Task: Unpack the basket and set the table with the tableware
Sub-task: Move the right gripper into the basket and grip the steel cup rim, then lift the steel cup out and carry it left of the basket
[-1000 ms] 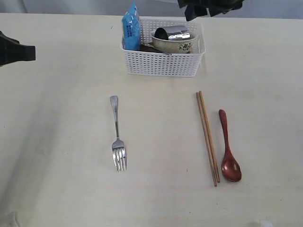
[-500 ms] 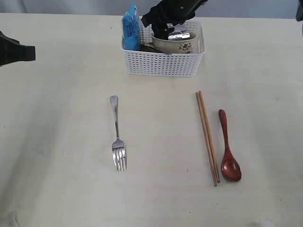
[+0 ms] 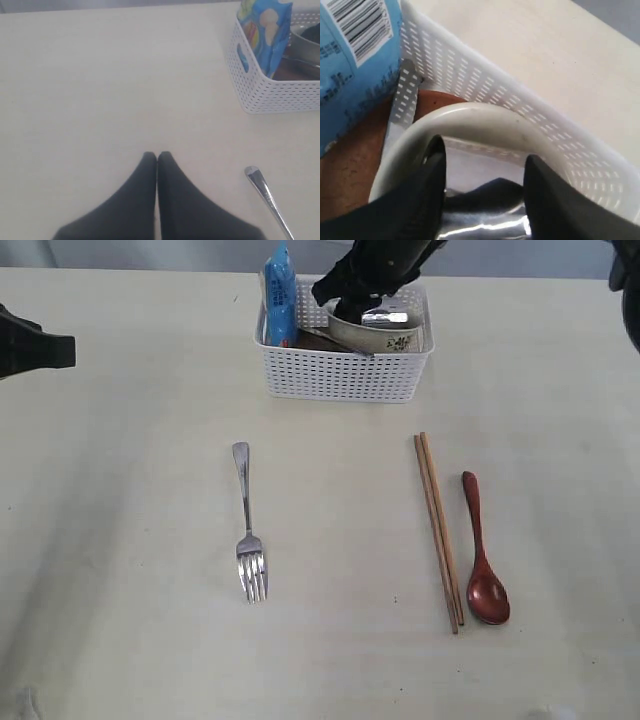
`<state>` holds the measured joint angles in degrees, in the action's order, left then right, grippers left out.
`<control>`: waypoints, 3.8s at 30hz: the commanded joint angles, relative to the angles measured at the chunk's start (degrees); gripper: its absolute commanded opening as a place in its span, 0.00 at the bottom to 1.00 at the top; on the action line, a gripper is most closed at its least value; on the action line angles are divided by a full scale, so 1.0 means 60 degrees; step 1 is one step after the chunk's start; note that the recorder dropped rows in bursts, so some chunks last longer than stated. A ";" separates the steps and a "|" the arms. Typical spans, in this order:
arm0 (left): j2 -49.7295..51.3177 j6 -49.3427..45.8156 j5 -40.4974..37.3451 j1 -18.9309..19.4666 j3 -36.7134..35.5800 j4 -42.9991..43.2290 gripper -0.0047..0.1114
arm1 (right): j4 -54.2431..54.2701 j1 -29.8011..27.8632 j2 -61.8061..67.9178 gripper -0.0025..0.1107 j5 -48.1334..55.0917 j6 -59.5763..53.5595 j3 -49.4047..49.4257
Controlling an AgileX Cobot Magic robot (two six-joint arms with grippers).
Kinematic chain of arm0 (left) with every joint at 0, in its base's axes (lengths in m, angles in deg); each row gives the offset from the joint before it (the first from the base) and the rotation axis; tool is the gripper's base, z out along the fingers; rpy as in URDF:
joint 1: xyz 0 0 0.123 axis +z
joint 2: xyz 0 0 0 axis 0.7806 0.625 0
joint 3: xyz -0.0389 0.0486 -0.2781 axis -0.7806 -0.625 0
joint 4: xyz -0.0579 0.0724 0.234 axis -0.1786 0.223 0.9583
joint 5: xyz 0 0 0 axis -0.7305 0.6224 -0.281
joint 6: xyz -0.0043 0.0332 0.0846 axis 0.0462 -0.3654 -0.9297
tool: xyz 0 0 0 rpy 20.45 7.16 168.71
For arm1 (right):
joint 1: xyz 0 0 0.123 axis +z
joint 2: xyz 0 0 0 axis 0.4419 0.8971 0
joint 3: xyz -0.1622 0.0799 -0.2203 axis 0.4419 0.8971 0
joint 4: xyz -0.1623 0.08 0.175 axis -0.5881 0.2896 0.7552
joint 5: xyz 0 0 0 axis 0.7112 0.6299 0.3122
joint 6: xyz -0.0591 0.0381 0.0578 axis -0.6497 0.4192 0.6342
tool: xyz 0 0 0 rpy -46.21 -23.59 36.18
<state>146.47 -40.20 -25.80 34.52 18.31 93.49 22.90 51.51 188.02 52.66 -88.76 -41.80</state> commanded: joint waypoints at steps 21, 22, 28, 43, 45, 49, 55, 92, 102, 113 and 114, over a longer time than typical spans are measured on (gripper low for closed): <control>0.0001 -0.0039 0.0096 -0.0066 -0.0055 -0.0110 0.04 | -0.0785 0.0034 -0.0153 0.02 0.1326 0.1019 -0.0519; 0.0001 -0.0039 0.0096 -0.0066 -0.0055 -0.0110 0.04 | -0.0785 0.0034 -0.0153 0.02 0.1397 0.1073 -0.0544; 0.0001 -0.0039 0.0096 -0.0066 -0.0055 -0.0110 0.04 | -0.0785 0.0034 -0.0175 0.31 0.1708 0.1088 -0.0665; 0.0001 -0.0039 0.0096 -0.0066 -0.0055 -0.0110 0.04 | -0.0823 0.0054 -0.0104 0.45 0.2089 0.1825 -0.0665; 0.0001 -0.0039 0.0096 -0.0066 -0.0055 -0.0110 0.04 | -0.0825 0.0054 -0.0104 0.45 0.2089 0.1918 -0.0665; 0.0001 -0.0039 0.0096 -0.0066 -0.0055 -0.0110 0.04 | -0.0872 0.0054 -0.0061 0.44 0.2089 0.2039 -0.0665; 0.0001 -0.0039 0.0096 -0.0066 -0.0055 -0.0110 0.04 | -0.0893 0.0054 0.0240 0.44 0.2089 0.2455 -0.0665; 0.0001 -0.0039 0.0156 -0.0066 -0.0055 -0.0110 0.04 | -0.2955 0.0139 -0.1314 0.02 0.3227 0.2822 -0.1030; 0.0001 -0.0039 0.0156 -0.0066 -0.0055 -0.0110 0.04 | -0.0111 0.0843 -0.1804 0.02 0.3830 0.0479 -0.1030; 0.0001 -0.0039 0.0070 -0.0066 -0.0055 -0.0110 0.04 | -0.0111 0.2984 -0.1419 0.02 0.3170 0.0263 -0.1030; 0.0001 -0.0039 0.0022 -0.0066 -0.0055 -0.0110 0.04 | -0.0111 0.3074 -0.1273 0.02 0.3071 0.0263 -0.1030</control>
<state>146.47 -40.43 -25.23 34.52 18.31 93.49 22.47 68.66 178.95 73.31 -86.93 -47.78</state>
